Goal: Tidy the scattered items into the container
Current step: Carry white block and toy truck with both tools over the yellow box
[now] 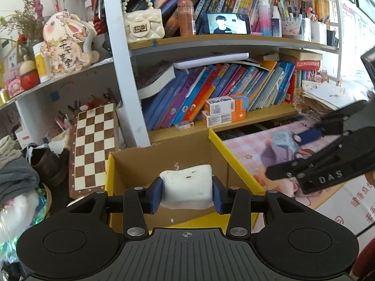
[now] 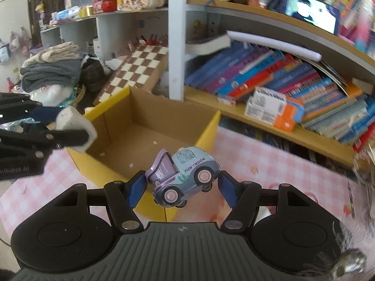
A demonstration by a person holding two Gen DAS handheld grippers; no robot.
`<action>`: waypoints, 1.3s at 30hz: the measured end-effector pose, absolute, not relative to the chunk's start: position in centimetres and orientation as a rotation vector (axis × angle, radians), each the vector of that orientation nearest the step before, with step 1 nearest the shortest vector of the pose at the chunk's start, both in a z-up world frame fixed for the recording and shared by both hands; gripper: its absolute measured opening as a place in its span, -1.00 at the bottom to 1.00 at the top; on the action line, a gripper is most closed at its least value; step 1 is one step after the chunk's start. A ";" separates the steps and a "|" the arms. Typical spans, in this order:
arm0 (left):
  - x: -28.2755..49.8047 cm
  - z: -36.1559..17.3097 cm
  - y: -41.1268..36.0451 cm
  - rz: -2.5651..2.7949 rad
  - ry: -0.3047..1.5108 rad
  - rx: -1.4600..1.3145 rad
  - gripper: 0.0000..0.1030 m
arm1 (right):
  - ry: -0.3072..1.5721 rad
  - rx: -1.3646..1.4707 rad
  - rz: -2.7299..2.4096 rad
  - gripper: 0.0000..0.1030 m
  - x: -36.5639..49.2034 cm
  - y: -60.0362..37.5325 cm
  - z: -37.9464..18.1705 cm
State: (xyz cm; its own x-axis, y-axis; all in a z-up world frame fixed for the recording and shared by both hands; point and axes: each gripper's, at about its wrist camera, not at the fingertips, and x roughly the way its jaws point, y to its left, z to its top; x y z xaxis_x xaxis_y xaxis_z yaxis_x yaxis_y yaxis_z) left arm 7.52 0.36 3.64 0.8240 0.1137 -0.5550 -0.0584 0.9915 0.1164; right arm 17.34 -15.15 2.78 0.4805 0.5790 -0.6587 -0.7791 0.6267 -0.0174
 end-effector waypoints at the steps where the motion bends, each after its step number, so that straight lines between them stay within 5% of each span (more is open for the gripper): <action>1: 7.9 3.6 0.6 0.090 0.599 0.097 -0.20 | 0.656 -0.341 0.855 0.25 17.7 -14.6 2.8; 39: 17.9 -4.5 7.2 0.132 0.900 0.058 -0.17 | 0.654 -0.767 1.193 0.25 23.8 -2.1 -5.1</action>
State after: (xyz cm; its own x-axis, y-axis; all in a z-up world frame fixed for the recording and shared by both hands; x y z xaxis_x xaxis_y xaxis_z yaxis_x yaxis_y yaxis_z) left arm 17.94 7.21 -4.54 0.6145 0.1390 -0.7766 -0.0904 0.9903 0.1057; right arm 23.82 -2.07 -5.08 0.2481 0.5596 -0.7908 -0.9676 0.1829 -0.1742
